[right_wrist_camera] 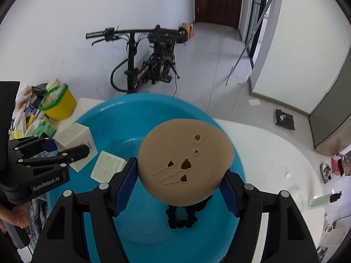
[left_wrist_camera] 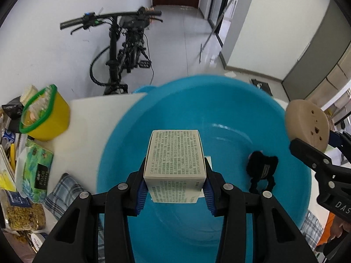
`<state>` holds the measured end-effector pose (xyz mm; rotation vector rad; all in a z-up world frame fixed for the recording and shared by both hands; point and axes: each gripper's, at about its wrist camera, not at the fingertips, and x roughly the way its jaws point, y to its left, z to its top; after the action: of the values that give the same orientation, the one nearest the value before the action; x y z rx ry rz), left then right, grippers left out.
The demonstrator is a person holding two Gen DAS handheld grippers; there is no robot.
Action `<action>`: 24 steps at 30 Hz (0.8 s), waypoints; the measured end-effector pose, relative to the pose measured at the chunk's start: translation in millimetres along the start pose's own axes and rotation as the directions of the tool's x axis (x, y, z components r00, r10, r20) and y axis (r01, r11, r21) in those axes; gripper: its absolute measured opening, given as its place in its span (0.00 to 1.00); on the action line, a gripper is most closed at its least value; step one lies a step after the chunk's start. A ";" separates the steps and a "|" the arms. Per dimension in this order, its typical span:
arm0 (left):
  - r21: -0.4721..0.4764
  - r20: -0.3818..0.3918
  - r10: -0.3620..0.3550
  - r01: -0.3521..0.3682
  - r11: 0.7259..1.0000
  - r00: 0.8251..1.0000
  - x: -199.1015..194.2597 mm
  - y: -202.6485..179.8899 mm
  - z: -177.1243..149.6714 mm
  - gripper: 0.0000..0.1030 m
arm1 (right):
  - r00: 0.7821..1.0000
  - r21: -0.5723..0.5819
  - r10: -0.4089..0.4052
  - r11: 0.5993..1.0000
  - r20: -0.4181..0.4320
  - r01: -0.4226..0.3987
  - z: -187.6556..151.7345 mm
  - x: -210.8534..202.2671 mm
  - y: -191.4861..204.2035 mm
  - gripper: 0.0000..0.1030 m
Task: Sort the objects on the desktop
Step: 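Carry the box with the left tool while the right tool carries the disc over the basin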
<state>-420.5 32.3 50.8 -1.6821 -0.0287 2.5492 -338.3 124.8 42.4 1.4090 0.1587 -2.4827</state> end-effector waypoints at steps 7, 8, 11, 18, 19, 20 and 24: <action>-0.013 -0.048 0.016 -0.017 1.000 0.999 21.4 2.8 -4.0 0.44 | 0.996 -0.015 -0.010 1.000 -0.089 0.009 -13.7 32.7 -3.3 0.66; -0.017 -0.053 0.014 -0.015 1.000 0.998 23.2 4.2 -4.1 0.44 | 0.995 -0.016 -0.011 1.000 -0.098 0.009 -15.5 36.0 -3.8 0.66; -0.017 -0.054 0.019 -0.020 1.000 0.998 25.2 5.7 -5.1 0.44 | 0.992 -0.021 -0.013 1.000 -0.122 0.010 -20.1 43.7 -4.3 0.66; -0.038 -0.057 0.017 -0.019 0.999 0.998 24.1 12.9 -6.9 0.44 | 0.989 -0.035 -0.015 0.999 -0.147 0.010 -24.8 53.9 -4.5 0.66; -0.040 -0.057 0.018 -0.020 0.999 0.998 23.6 14.1 -7.3 0.44 | 0.989 -0.032 -0.013 0.999 -0.150 0.009 -24.6 55.6 -4.2 0.66; -0.041 -0.057 0.020 -0.023 0.999 0.998 23.0 15.6 -8.1 0.44 | 0.988 -0.028 -0.010 1.000 -0.154 0.005 -25.0 57.1 -4.7 0.66; -0.039 -0.058 0.037 -0.039 0.998 0.998 20.7 22.0 -10.5 0.44 | 0.986 -0.019 0.001 1.000 -0.169 -0.005 -27.0 61.9 -5.4 0.66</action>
<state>-420.3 11.8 26.3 -1.7861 -0.0445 2.5422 -347.6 124.6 -24.7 1.6094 0.2143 -2.3513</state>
